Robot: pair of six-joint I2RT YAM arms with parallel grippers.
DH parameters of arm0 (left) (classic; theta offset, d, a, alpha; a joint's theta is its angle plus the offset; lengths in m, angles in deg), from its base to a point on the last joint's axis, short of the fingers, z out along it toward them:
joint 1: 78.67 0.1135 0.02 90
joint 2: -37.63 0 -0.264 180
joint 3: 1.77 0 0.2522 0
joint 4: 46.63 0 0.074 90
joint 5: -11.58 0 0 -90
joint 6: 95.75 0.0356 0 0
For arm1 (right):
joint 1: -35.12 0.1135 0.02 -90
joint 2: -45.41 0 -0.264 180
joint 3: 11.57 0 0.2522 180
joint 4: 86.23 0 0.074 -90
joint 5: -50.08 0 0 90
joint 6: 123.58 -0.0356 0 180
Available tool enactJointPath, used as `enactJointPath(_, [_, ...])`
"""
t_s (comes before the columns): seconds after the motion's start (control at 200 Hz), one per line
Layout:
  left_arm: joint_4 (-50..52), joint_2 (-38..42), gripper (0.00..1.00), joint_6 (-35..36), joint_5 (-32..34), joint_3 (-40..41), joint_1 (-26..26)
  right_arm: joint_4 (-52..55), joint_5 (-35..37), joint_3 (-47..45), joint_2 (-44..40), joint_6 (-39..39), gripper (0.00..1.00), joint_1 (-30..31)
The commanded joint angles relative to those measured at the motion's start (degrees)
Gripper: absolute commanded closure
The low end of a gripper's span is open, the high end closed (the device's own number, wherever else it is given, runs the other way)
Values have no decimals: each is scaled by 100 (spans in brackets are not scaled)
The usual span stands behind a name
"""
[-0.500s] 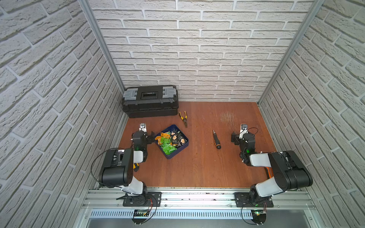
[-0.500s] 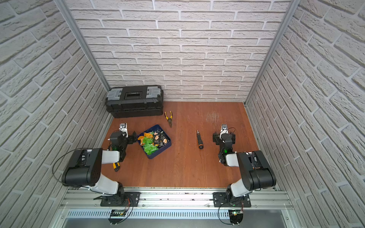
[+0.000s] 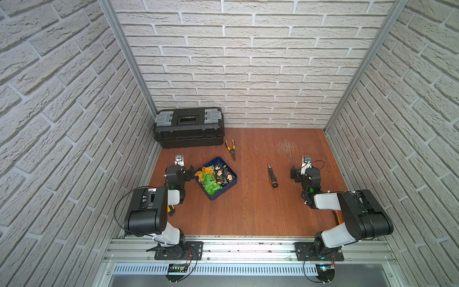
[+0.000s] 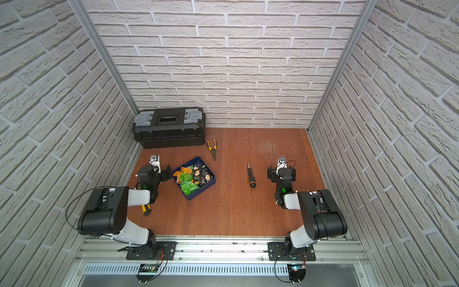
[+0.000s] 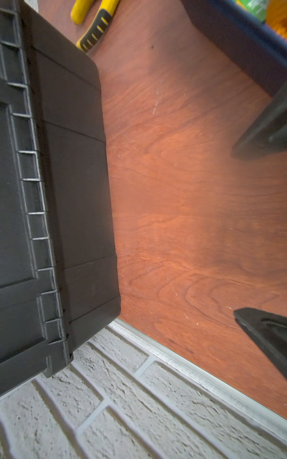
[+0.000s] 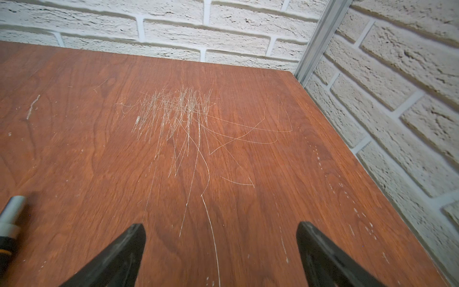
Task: Take the cookies out of the storage box
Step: Pick up the cookie from the storage box.
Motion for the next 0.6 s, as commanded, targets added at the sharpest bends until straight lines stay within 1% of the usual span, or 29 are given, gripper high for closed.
enactJointPath(0.0, [-200, 63, 2, -84, -27, 36, 61, 206, -347, 30, -585, 58, 1, -39])
enactJointPath(0.075, [478, 538, 2, -202, 274, -115, 63, 807, -410, 63, -1321, 154, 1, 24])
enactJointPath(0.155, [1323, 1287, 1, -170, 278, -283, 43, 1588, -414, 176, -2294, 48, 1, 53])
enactJointPath(0.205, [1912, 1814, 2, -294, 301, -432, 32, 2248, -387, 395, -2854, -126, 1, 49])
enactJointPath(0.24, [2379, 2165, 2, -413, 332, -569, 19, 2933, -278, 655, -3210, -377, 1, 53])
enactJointPath(0.295, [3201, 2604, 1, -701, 516, -863, 17, 4514, 192, 1337, -3574, -1033, 1, 45])
enactJointPath(0.355, [4417, 2931, 2, -1521, 1132, -1366, 47, 6111, 790, 2157, -3657, -1762, 1, 27])
enactJointPath(0.375, [4807, 2998, 2, -1820, 1212, -1537, 85, 6541, 947, 2387, -3650, -1932, 1, 19])
enactJointPath(0.415, [5465, 3111, 2, -2190, 1048, -1795, 205, 7216, 1212, 2734, -3603, -2280, 1, 10])
enactJointPath(0.465, [6058, 3242, 2, -2478, 812, -2008, 316, 7897, 1478, 3053, -3532, -2863, 1, 1])
enactJointPath(0.505, [6417, 3368, 2, -2749, 698, -2086, 330, 8315, 1386, 3241, -3496, -3165, 1, -16])
enactJointPath(0.55, [6696, 3513, 2, -2971, 432, -2118, 333, 8523, 889, 3378, -3486, -3247, 0, -21])
enactJointPath(0.595, [7006, 3666, 2, -3220, 176, -2143, 332, 8573, 310, 3452, -3477, -3275, 7, -17])
